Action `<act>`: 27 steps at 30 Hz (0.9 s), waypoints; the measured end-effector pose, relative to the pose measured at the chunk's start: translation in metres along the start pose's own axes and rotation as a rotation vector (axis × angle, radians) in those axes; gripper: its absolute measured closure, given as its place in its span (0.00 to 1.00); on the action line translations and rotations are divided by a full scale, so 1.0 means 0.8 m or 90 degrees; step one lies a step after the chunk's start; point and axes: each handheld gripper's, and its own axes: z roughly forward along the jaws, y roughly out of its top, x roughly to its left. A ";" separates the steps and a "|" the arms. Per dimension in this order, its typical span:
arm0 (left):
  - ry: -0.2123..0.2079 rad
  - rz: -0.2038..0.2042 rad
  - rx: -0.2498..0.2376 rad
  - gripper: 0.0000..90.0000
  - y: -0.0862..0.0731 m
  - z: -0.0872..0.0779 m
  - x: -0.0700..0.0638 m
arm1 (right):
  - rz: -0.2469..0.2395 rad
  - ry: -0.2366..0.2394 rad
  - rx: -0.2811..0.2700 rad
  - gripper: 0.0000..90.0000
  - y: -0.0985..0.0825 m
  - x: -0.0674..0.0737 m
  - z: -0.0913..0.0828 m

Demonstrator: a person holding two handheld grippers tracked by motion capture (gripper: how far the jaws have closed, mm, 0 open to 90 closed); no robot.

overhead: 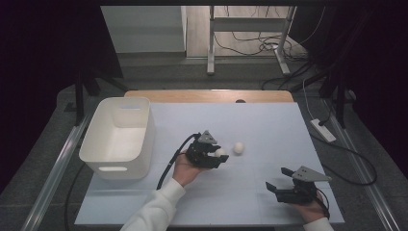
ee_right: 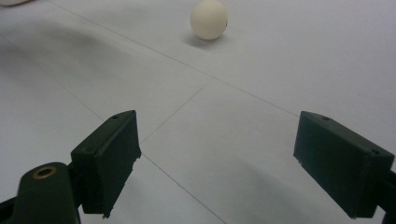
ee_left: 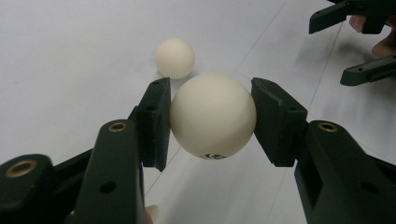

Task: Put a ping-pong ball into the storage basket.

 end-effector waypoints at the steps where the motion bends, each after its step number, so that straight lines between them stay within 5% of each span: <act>1: 0.001 0.001 0.000 0.56 0.000 -0.001 0.000 | 0.000 0.001 -0.001 0.16 0.000 0.000 0.000; 27: 0.005 -0.010 -0.046 0.56 0.002 -0.031 0.004 | 0.000 -0.007 -0.001 0.16 0.000 0.000 -0.001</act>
